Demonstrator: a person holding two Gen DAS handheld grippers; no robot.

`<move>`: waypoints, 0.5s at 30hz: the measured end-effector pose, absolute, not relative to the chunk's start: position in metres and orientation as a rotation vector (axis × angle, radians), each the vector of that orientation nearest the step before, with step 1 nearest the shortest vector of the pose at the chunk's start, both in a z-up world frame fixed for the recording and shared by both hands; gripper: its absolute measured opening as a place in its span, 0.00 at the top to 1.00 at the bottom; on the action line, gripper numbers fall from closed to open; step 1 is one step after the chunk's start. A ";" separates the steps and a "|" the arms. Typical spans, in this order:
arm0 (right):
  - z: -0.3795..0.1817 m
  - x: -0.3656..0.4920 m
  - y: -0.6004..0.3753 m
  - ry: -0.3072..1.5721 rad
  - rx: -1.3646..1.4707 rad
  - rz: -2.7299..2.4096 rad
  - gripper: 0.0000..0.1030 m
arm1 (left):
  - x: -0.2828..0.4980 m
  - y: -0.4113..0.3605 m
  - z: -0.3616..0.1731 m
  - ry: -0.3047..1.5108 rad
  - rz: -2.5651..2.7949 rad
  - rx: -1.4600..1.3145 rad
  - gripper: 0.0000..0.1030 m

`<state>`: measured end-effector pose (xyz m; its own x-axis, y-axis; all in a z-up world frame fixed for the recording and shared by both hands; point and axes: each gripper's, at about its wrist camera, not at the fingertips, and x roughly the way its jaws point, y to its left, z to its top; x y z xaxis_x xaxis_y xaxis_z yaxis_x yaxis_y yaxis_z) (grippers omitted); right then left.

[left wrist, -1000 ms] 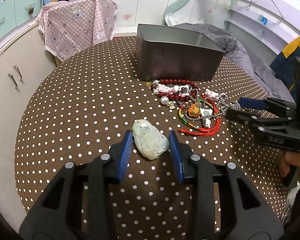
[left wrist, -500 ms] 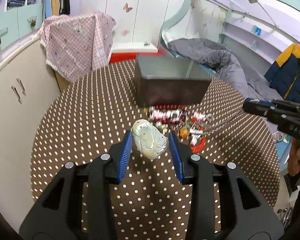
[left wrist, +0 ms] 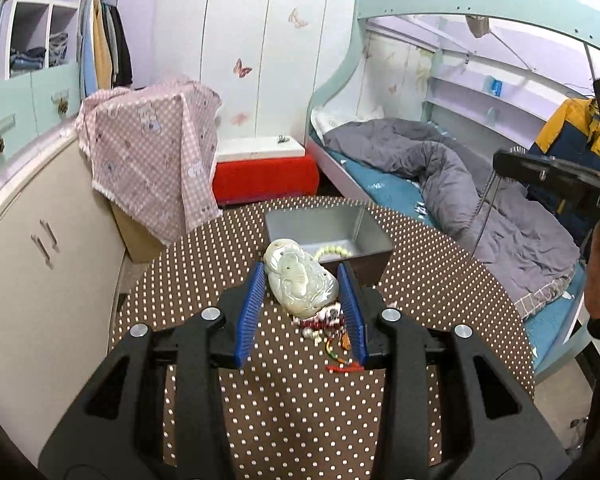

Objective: Organize jewelry
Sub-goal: 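Place the jade pendant in the box with the left tool while the right tool drops the chain in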

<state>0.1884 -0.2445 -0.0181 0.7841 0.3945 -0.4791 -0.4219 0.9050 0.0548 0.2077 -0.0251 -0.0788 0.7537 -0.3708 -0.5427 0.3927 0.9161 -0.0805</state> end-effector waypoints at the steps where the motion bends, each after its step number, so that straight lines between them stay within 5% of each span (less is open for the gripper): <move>1: -0.013 0.189 -0.245 0.492 -0.059 0.444 0.86 | 0.208 -0.026 -0.075 0.576 -0.423 0.041 0.64; 15: 0.037 0.240 -0.229 0.406 -0.052 0.490 0.86 | 0.264 -0.043 -0.041 0.559 -0.484 0.041 0.64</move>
